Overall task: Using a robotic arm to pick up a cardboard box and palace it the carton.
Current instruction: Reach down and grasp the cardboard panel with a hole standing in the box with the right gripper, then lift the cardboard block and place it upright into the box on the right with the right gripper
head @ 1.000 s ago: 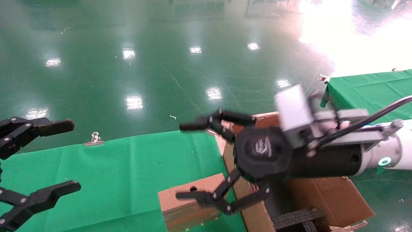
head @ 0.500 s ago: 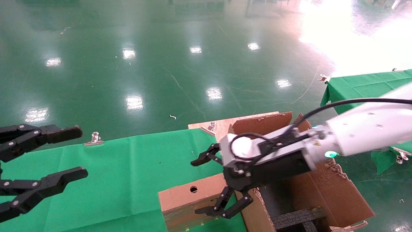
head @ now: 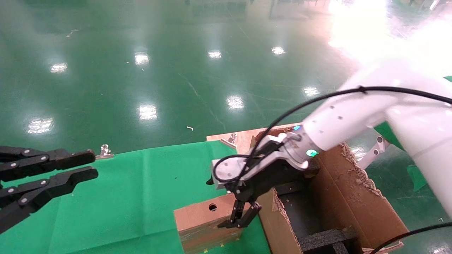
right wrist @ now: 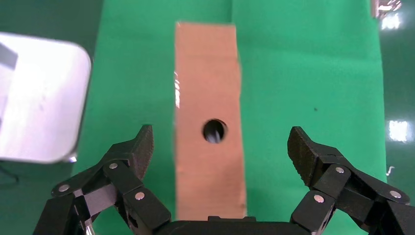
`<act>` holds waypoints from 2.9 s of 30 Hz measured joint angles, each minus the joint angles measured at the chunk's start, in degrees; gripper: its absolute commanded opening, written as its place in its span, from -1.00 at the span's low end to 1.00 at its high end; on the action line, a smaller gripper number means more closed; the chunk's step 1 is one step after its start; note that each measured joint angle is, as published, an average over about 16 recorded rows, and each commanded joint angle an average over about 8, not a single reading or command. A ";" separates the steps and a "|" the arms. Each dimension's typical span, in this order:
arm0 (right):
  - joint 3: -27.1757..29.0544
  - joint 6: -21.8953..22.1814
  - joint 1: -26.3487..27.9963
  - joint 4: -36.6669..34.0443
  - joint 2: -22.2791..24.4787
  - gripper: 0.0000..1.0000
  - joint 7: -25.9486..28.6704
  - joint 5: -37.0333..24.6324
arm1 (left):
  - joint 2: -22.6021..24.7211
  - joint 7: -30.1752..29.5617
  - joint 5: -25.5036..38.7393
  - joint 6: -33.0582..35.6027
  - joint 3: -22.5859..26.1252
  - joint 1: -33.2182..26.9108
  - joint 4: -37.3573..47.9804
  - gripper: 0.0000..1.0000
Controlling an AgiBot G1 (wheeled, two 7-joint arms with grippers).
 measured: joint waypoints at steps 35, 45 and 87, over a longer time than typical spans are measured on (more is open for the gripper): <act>-11.45 0.04 6.88 -8.45 -8.52 -1.00 -5.36 -5.49 | 0.00 0.01 -0.01 -0.02 0.00 0.01 0.02 1.00; -11.14 0.08 6.70 -8.28 -8.34 -1.00 -5.26 -5.42 | 0.00 0.01 -0.01 -0.02 -0.01 0.01 0.02 1.00; -16.66 -0.98 32.85 -20.67 0.02 -1.00 -13.77 6.75 | 0.00 0.01 -0.02 -0.02 0.00 0.01 0.02 1.00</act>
